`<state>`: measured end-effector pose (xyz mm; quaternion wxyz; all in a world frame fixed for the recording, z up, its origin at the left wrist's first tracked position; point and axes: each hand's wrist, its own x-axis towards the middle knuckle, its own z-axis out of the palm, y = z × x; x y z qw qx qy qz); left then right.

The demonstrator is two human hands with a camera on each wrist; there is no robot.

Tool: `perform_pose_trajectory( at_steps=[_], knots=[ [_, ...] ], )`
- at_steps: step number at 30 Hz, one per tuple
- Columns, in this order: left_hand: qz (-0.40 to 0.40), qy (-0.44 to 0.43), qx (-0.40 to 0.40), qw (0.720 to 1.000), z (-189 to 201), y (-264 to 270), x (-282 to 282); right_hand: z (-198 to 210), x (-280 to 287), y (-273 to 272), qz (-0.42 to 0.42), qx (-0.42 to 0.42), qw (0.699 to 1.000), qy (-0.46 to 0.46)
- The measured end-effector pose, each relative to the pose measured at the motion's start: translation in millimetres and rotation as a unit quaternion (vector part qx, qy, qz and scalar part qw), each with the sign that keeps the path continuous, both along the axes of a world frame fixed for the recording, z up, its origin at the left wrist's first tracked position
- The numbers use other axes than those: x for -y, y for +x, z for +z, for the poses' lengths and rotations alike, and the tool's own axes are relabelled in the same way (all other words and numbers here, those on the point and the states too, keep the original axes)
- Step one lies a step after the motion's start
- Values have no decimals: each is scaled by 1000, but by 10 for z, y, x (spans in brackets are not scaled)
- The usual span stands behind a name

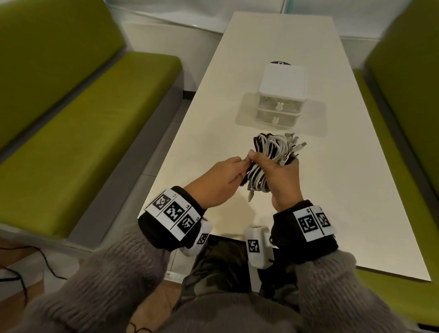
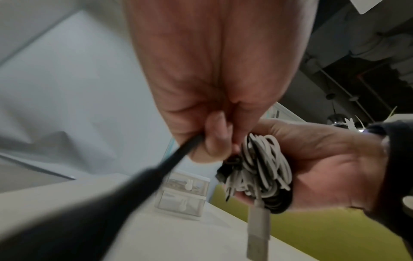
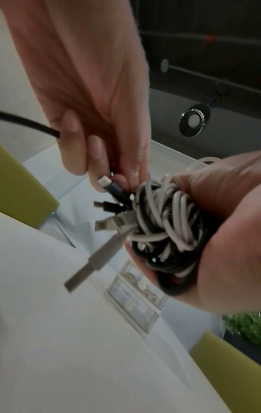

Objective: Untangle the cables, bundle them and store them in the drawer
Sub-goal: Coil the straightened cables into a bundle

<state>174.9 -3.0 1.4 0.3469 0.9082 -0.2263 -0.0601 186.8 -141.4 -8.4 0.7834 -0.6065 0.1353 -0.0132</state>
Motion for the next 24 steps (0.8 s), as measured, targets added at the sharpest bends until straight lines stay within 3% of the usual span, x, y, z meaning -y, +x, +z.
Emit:
perform_pose_trajectory(
  at_steps=[3, 8, 10, 13, 14, 16, 21, 24],
  knots=[
    [2, -78, -37, 996, -32, -97, -66, -24, 75, 45, -36, -22, 998, 44],
    [129, -254, -123, 951, -93, -162, -371, 14, 449, 117, -50, -25, 991, 120],
    [158, -338, -151, 915, -66, -166, -395, 24, 493, 113, -32, -16, 994, 106],
    [152, -501, -183, 832, 27, -103, -320, 39, 414, 80, -1, 1, 998, 64],
    [146, -525, -188, 817, 59, -64, -279, 45, 377, 72, 10, 10, 999, 51],
    [149, -510, -192, 825, 136, -1, -162, 56, 298, 50, 43, 23, 998, 29],
    [148, -393, -209, 883, 142, 72, 161, 133, 53, -13, 121, 49, 991, 5],
    [144, -415, -218, 871, 58, 33, 233, 161, -12, -1, 117, 37, 992, 3]
  ],
)
